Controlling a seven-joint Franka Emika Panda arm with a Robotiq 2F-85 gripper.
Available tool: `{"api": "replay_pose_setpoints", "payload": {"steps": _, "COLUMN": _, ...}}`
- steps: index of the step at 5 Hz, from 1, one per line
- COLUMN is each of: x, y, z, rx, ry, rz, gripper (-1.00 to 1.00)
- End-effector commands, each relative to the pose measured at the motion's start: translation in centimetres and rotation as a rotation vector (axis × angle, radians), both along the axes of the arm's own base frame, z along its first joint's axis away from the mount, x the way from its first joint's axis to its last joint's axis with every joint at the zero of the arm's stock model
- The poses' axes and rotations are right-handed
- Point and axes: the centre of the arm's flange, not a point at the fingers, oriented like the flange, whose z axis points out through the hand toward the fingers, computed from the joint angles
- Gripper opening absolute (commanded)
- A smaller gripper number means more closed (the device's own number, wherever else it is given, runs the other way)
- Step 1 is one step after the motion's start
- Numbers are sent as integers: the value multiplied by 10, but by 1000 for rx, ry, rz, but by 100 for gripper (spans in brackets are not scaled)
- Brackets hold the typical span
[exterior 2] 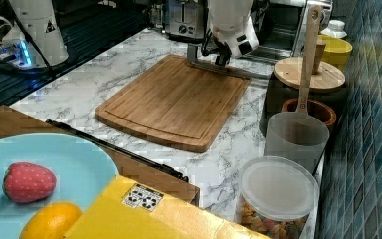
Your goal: Close the oven.
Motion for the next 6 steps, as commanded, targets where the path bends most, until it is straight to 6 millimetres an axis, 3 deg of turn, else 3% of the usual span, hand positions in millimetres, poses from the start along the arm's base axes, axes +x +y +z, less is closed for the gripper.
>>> {"api": "replay_pose_setpoints", "payload": {"steps": 1, "x": 6, "y": 123, "z": 168, "rx": 69, "ry": -246, "rz": 107, "gripper": -100}}
{"api": "replay_pose_setpoints", "payload": {"steps": 3, "x": -3, "y": 172, "z": 200, "rx": 10, "ry": -314, "rz": 195, "gripper": -100}}
{"api": "replay_pose_setpoints", "payload": {"steps": 4, "x": -12, "y": 211, "z": 214, "rx": -127, "ry": -369, "rz": 225, "gripper": -100}}
{"api": "replay_pose_setpoints", "payload": {"steps": 6, "x": -28, "y": 258, "z": 244, "rx": -286, "ry": -469, "rz": 186, "gripper": -100}}
